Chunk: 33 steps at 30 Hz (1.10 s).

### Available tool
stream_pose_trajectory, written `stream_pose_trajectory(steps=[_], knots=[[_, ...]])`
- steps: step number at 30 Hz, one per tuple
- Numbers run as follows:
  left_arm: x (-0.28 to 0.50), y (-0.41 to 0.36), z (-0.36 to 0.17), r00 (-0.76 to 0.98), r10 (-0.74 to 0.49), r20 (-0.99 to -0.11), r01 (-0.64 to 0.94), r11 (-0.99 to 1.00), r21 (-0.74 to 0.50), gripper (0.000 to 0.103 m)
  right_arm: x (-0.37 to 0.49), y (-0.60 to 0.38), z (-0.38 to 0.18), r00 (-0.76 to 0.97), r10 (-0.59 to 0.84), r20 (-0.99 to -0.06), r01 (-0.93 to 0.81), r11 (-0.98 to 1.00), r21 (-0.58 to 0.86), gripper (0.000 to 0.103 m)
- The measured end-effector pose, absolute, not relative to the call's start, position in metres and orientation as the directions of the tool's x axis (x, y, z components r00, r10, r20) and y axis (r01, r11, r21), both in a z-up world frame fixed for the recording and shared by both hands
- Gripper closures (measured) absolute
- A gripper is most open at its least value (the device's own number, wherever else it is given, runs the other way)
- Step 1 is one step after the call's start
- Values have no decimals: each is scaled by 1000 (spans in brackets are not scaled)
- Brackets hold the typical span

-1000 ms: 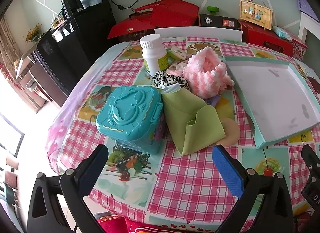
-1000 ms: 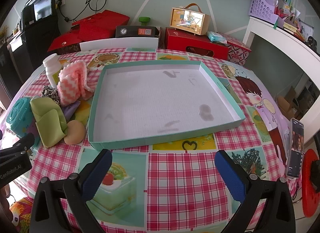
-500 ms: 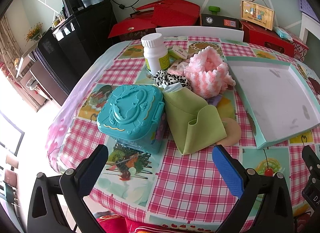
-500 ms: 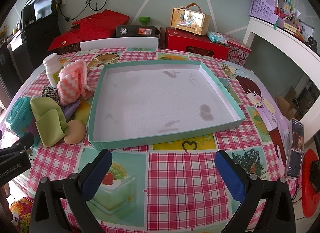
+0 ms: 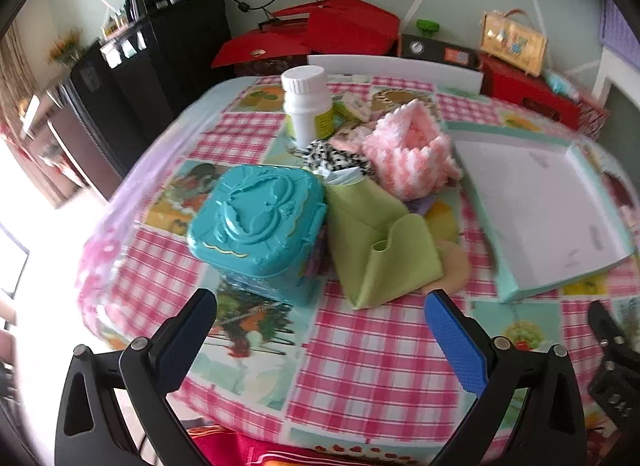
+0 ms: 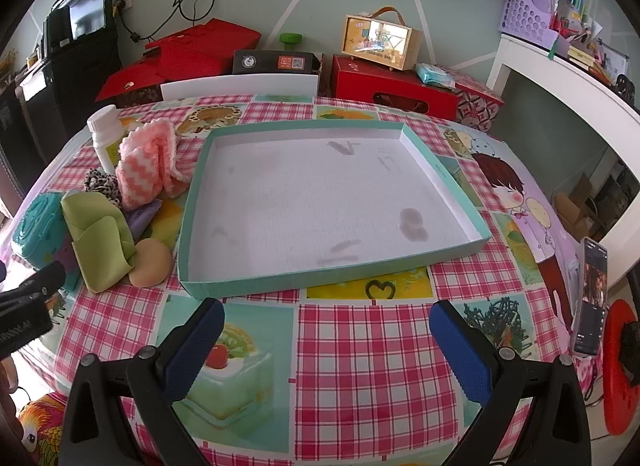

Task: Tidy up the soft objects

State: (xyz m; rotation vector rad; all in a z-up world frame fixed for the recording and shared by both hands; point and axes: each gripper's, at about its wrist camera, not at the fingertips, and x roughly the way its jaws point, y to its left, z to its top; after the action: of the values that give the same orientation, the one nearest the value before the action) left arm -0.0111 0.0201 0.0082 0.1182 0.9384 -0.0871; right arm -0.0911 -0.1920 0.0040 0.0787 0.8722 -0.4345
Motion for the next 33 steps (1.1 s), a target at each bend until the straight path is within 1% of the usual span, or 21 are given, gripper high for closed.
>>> stream_pose_trajectory(steps=[4, 12, 16, 20, 24, 28, 33], knots=[[-9, 34, 11, 570, -138, -810, 140, 988, -70, 0, -96, -187, 9, 591, -333, -735, 388, 916, -104, 0], [-6, 50, 16, 555, -291, -779, 160, 957, -243, 0, -102, -179, 24, 690, -245, -681, 307, 951, -32, 0], [-3, 54, 31, 598, -324, -733, 190, 946, -263, 0, -96, -179, 29, 722, -150, -675, 248, 967, 51, 0], [6, 62, 47, 621, -345, -704, 191, 937, -291, 0, -84, -172, 33, 721, -89, -687, 204, 975, 89, 0], [12, 75, 57, 639, -335, -693, 183, 941, -285, 0, -71, -157, 39, 735, -65, -675, 157, 985, 76, 0], [22, 92, 65, 657, -294, -694, 148, 953, -263, 0, -49, -137, 37, 716, -18, -698, 91, 994, 67, 0], [39, 117, 63, 648, -292, -703, 113, 950, -291, 0, -27, -110, 26, 688, 28, -725, 19, 998, 56, 0]])
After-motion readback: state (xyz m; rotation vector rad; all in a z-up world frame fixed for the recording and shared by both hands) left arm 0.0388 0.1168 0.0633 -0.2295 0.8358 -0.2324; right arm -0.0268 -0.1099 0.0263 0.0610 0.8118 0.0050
